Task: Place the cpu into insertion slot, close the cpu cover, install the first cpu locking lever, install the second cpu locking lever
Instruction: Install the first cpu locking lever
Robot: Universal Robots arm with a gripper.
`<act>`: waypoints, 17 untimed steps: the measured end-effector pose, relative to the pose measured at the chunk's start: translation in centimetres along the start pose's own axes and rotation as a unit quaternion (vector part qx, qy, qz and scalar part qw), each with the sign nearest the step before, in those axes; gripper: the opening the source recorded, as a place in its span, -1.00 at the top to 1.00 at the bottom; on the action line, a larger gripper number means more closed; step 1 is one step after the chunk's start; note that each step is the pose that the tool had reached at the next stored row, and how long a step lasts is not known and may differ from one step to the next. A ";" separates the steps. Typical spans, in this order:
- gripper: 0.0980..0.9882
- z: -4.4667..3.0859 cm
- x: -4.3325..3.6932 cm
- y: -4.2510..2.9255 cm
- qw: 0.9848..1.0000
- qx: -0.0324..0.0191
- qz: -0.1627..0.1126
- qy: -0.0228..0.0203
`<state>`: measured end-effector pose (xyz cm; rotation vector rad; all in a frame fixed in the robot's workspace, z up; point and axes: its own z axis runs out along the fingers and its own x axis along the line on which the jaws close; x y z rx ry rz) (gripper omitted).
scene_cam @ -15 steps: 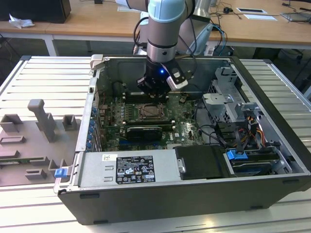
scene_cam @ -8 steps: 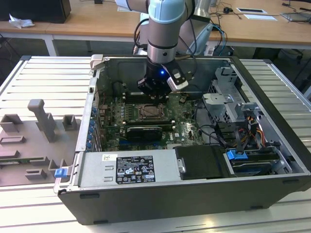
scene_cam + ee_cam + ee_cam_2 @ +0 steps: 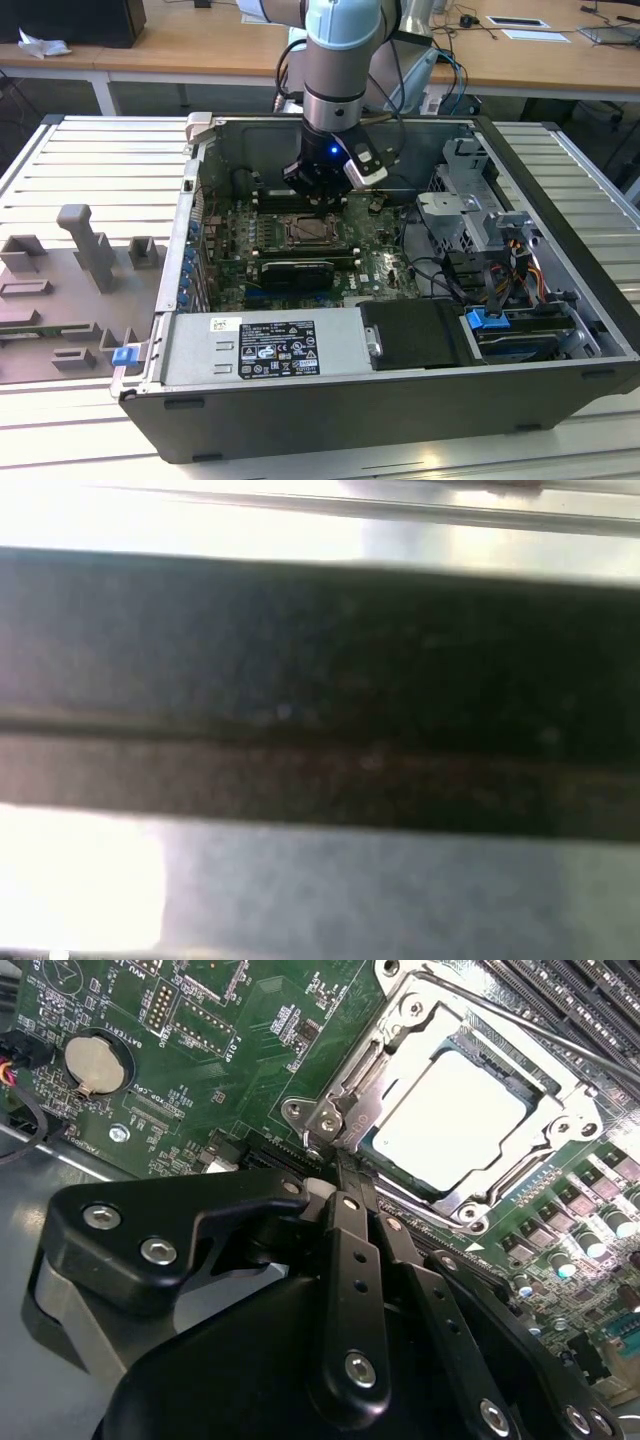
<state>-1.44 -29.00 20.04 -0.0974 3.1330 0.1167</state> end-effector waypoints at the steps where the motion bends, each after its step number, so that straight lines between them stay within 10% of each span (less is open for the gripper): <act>1: 0.98 0.01 0.00 0.00 1.000 0.000 0.000 0.000; 8: 0.98 -1.49 -0.01 0.11 1.000 0.000 0.000 0.000; 17: 0.98 -1.59 0.01 -0.33 1.000 0.000 0.000 0.000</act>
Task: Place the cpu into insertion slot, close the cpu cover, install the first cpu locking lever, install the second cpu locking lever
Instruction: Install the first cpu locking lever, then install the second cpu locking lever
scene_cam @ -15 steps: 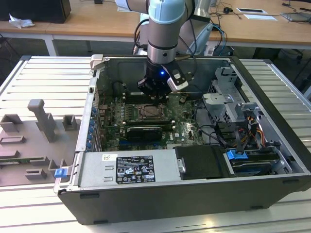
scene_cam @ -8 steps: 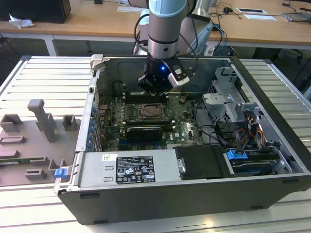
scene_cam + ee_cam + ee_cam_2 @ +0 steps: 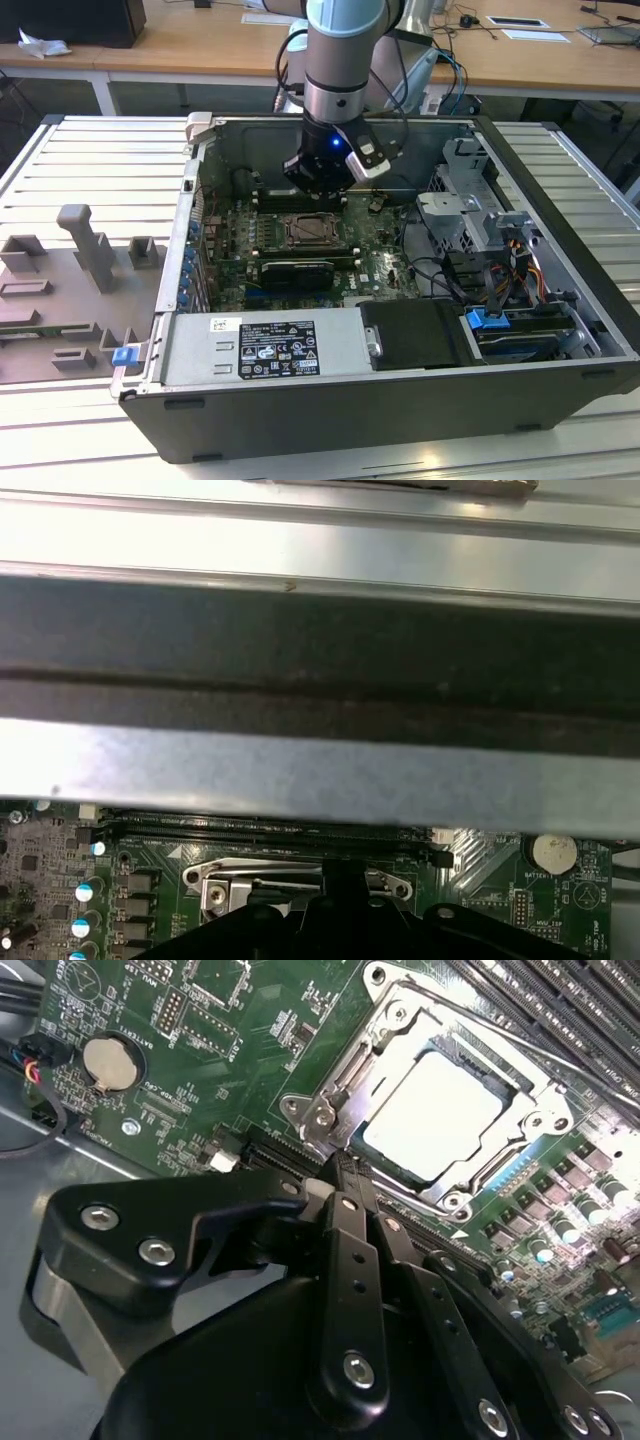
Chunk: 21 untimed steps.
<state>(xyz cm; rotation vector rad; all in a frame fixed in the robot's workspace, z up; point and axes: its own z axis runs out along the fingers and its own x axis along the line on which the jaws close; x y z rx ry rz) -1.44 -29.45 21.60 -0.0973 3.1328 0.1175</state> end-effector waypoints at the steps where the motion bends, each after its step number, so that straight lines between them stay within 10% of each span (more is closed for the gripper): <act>1: 0.98 0.00 0.00 -0.02 1.000 0.000 0.000 0.000; 18: 0.98 -0.13 0.07 -1.19 1.000 0.000 0.000 0.000; 21: 0.98 -1.97 0.06 -1.06 1.000 0.000 0.000 0.000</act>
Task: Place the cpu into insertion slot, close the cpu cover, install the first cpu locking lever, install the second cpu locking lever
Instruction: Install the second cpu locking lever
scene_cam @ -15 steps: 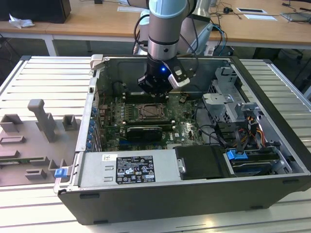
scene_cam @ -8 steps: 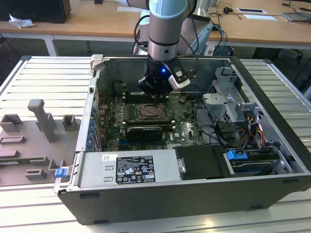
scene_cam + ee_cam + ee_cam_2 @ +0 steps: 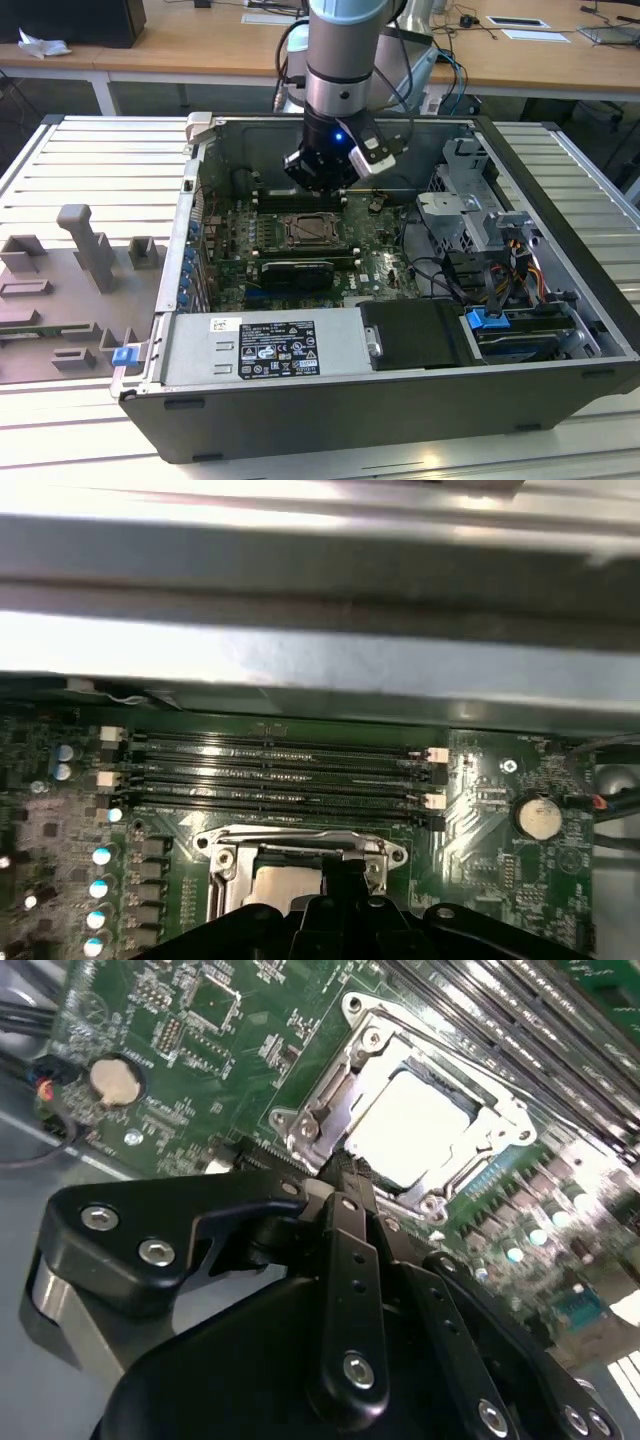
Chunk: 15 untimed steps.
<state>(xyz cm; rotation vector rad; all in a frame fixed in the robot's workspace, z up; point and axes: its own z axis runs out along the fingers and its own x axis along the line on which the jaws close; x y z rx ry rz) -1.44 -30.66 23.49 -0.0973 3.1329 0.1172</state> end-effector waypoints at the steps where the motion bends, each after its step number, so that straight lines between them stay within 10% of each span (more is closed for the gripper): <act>1: 0.98 -0.57 -0.01 0.05 1.000 0.000 0.000 0.000; 15: 0.98 -1.15 0.35 -3.34 1.000 -0.001 0.000 0.002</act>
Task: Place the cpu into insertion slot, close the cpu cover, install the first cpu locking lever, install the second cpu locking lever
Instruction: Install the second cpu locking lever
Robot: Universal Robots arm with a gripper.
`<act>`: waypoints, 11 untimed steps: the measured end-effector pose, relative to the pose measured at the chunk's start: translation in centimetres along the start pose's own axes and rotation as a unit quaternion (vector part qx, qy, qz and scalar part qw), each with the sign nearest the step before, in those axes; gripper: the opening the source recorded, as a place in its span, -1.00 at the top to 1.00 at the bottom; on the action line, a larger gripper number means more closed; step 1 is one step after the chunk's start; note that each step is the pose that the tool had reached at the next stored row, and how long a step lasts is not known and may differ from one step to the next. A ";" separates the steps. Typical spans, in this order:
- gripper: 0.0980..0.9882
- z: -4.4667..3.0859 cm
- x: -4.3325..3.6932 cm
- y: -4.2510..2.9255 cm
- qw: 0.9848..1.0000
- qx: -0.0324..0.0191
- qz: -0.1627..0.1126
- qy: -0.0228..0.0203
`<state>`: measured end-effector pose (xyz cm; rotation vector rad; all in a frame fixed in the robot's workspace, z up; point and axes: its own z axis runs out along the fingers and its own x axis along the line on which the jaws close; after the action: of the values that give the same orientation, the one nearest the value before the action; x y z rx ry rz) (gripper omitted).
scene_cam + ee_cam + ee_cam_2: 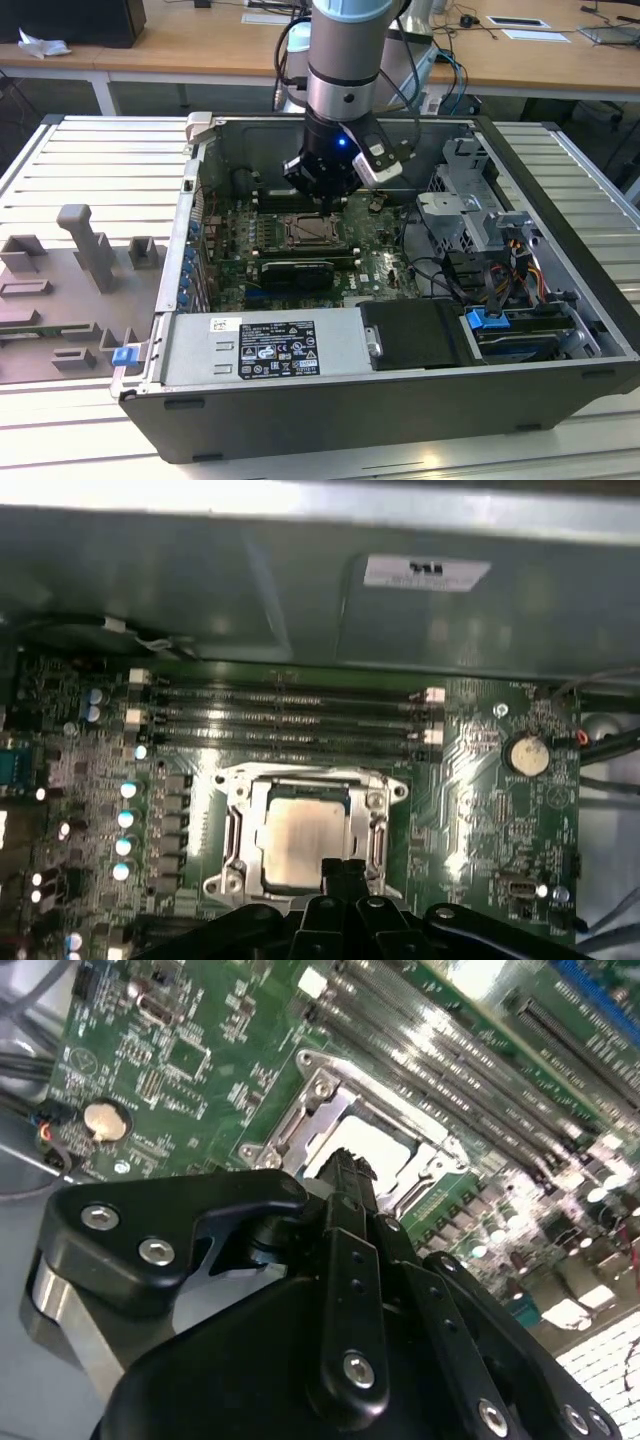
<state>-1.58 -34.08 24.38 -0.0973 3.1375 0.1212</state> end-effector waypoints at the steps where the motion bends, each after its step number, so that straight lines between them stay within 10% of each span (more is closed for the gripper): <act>1: 0.98 -0.02 0.02 -0.33 1.000 0.000 0.000 0.000; 7: 0.98 0.02 0.13 -2.08 1.000 -0.009 0.001 0.008; 11: 0.98 0.02 0.22 -3.51 1.000 -0.024 0.000 0.007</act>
<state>-1.59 -37.58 24.10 -0.0971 3.1490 0.1966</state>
